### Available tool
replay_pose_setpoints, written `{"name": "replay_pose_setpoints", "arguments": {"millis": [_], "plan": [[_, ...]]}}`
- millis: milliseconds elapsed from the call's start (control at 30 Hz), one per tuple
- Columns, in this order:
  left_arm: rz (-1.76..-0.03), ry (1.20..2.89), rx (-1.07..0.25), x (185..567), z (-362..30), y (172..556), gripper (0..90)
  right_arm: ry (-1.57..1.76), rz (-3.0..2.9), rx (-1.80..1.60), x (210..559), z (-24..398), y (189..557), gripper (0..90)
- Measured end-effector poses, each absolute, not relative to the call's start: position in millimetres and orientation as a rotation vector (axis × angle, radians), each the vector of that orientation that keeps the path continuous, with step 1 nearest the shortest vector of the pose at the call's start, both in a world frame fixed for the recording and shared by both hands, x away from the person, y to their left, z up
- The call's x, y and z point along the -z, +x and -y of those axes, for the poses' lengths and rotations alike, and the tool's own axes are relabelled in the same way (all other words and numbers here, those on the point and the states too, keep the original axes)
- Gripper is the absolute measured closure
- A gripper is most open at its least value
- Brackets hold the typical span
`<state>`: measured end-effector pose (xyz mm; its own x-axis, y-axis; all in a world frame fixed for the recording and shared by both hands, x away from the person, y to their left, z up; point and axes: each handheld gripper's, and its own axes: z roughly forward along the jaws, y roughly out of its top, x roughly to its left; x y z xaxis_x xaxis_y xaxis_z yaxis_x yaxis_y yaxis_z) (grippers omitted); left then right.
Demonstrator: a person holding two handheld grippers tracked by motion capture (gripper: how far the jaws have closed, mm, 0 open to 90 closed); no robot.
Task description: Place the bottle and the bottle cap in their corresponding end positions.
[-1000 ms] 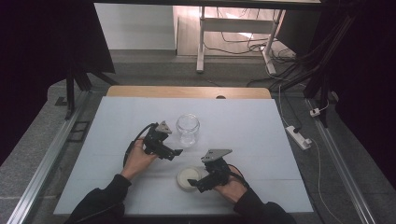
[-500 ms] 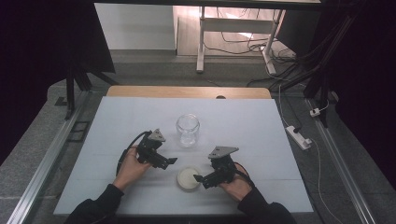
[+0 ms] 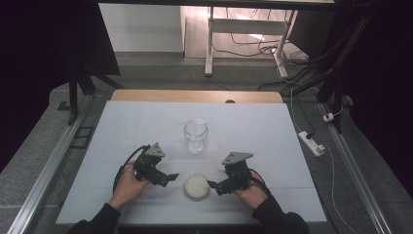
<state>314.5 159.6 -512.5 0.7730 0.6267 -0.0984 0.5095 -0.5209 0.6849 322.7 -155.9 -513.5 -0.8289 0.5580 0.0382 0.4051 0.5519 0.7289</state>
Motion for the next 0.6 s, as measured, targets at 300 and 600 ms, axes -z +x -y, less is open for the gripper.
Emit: {"name": "replay_pose_setpoints", "arguments": {"millis": [300, 600], "plan": [[-0.875, 2.219, -0.208, 511.9, -172.4, 297.8, 0.0, 0.835, -2.604, -1.118, 512.8, 166.1, 321.5, 0.0], [-0.912, 2.206, -0.205, 513.0, -186.8, 280.7, 0.0, 0.856, -2.585, -1.121, 509.3, 180.5, 315.8, 0.0]]}}
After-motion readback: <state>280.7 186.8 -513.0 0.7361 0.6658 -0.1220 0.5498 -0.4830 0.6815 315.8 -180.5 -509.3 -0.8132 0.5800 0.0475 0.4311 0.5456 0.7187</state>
